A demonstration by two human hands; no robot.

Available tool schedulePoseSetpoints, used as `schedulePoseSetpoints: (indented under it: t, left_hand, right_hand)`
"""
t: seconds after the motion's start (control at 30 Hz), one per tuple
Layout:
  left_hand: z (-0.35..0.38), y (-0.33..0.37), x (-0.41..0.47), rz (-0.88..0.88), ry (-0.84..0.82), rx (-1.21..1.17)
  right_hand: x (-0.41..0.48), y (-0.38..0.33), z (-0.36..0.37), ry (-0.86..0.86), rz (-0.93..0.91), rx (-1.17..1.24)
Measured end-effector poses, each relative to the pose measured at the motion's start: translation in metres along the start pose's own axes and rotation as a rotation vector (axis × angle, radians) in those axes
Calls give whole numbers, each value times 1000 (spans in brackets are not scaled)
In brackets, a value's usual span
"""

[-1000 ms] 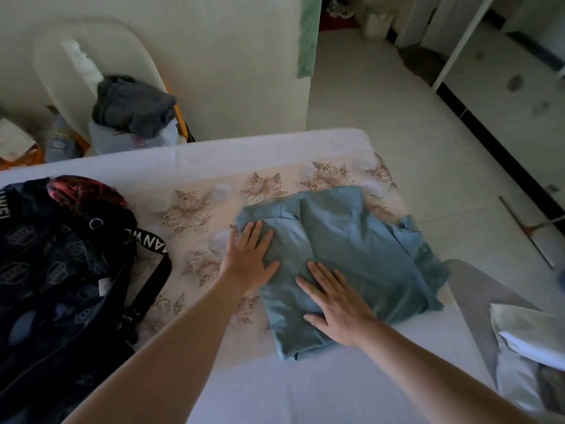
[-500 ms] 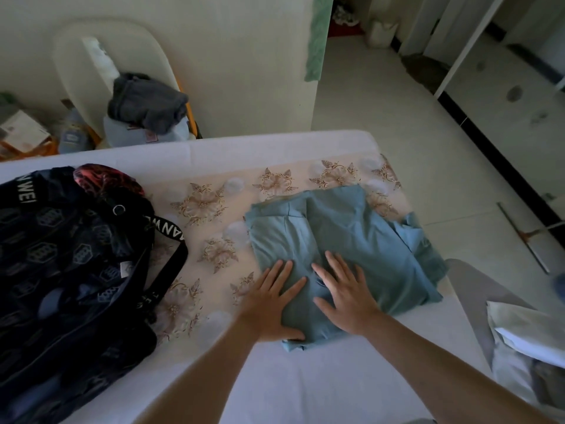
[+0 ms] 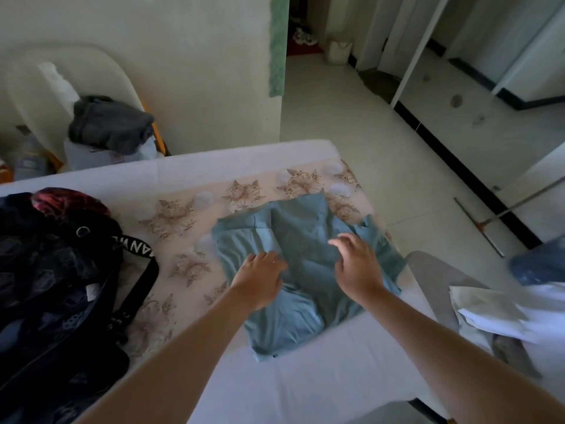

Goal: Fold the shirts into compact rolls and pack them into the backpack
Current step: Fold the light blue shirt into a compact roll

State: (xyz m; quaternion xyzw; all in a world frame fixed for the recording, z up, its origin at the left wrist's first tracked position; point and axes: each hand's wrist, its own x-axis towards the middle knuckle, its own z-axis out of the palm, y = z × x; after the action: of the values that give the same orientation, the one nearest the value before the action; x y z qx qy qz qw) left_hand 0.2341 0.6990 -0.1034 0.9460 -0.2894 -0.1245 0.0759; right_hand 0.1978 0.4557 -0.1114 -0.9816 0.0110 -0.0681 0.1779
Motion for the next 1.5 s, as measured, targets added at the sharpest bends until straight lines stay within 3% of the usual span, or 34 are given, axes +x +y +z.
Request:
schedulePoseSetpoints:
  t: [0.1, 0.2, 0.33, 0.43, 0.53, 0.7, 0.77, 0.83, 0.9, 1.03, 1.1, 1.27, 1.43, 1.5]
  left_hand:
    - [-7, 27, 41, 87, -10, -46]
    - [-7, 53, 80, 102, -100, -70]
    - [17, 63, 116, 6, -277, -7]
    - [36, 54, 125, -36, -321, 96]
    - [33, 53, 129, -18, -241, 121]
    - [17, 93, 156, 168, 121, 26]
    - [18, 119, 172, 295, 82, -37]
    - [22, 144, 189, 334, -71, -35]
    - [25, 166, 206, 259, -171, -10]
    - [21, 203, 242, -18, -209, -81]
    - [14, 209, 254, -72, -235, -232]
    - [-15, 199, 255, 1, -309, -724]
    - [-30, 174, 245, 56, -266, -778]
    - [-32, 161, 241, 22, -219, -776]
  right_hand:
    - [18, 45, -22, 103, 279, -10]
    - [29, 90, -27, -79, 470, -2]
    - [28, 123, -9, -305, 501, -4]
    - [26, 130, -2, -313, 544, -191]
    - [23, 137, -4, -199, 656, -135]
    - [-4, 146, -7, -102, 845, 63]
    - [-12, 151, -9, -40, 907, 147]
    - [-17, 157, -10, -80, 905, 194]
    - [-21, 162, -8, -145, 862, 228]
    - [-29, 168, -7, -215, 793, 238]
    - [-28, 168, -9, -185, 778, 272]
    - [-11, 172, -23, -65, 731, 495]
    - [2, 170, -34, -243, 632, 447]
    - [2, 163, -38, -202, 613, 373]
